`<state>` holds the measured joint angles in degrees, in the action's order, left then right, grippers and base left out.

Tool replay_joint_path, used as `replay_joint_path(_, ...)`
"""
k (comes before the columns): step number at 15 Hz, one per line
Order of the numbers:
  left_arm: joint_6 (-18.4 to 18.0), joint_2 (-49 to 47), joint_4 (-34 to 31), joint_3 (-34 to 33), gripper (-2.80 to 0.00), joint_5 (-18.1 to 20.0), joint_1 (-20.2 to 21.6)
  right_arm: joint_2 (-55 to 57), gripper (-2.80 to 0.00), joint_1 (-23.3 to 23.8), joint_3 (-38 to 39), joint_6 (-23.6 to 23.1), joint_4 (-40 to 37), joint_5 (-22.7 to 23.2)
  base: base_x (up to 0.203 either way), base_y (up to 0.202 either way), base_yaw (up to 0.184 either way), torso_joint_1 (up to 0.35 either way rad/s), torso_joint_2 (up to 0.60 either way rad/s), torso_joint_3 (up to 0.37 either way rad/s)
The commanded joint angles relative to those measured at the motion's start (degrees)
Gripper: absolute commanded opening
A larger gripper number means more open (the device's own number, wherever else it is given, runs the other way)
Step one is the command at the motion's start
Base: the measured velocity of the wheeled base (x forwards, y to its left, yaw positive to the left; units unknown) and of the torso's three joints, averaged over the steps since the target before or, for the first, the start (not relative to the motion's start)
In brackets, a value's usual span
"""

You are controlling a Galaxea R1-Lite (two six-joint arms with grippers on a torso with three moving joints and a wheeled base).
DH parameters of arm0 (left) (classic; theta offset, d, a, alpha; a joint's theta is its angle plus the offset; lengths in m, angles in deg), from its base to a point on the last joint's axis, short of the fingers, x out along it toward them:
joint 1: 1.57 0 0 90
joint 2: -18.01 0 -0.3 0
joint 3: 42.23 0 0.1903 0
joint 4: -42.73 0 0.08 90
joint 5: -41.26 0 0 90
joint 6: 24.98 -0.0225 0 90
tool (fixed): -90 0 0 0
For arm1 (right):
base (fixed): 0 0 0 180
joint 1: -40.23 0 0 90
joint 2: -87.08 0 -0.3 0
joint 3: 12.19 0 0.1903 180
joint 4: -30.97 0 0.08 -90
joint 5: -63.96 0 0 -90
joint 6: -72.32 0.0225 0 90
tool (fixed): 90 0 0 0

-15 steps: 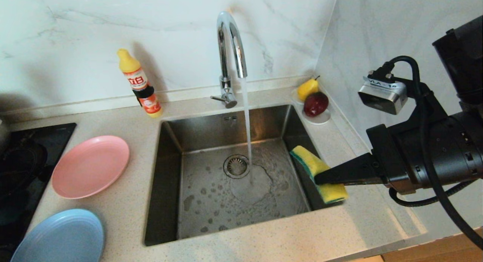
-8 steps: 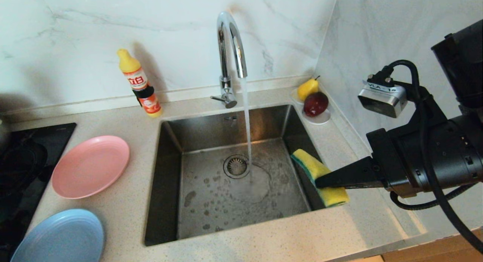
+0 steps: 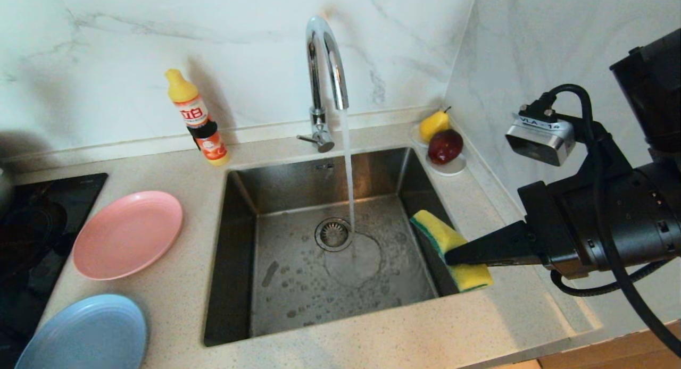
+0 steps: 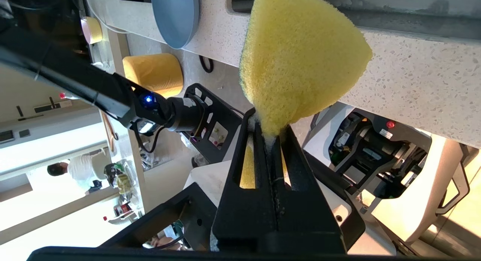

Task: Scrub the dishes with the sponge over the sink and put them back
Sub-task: Place the bowl on the table, then wash the plate

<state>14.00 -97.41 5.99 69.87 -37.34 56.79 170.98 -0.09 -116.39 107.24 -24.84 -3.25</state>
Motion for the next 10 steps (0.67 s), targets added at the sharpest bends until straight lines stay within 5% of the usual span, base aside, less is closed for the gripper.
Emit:
replay_joint_path(1,-0.46,9.66,-3.21,0.88,0.0,3.28,0.07,-0.06,-2.8,-0.1,-0.02,0.15,-0.17,0.14,0.0,0.0,0.0,0.0,0.0,0.0)
replay_joint_path(3,-3.89,14.76,-6.57,0.85,0.0,6.46,-0.04,-0.15,-2.8,-0.02,0.06,0.24,-0.17,0.14,0.0,0.0,0.0,0.0,0.0,0.0)
replay_joint_path(4,-6.63,16.93,-9.09,0.86,-2.8,8.98,-0.28,-0.19,-2.8,-0.1,0.06,0.24,-0.17,0.14,0.0,0.0,0.0,0.0,0.0,0.0)
replay_joint_path(7,-16.39,21.13,-17.45,0.77,-2.8,18.2,-1.94,-0.68,-2.8,-0.1,0.15,0.24,-0.26,0.23,0.0,0.0,0.0,0.0,0.0,0.0)
replay_joint_path(10,-24.61,21.04,-24.29,0.67,-2.8,19.2,-5.46,-1.14,-2.8,-0.1,0.86,0.24,-0.19,0.14,0.0,0.0,0.0,0.0,0.0,0.0)
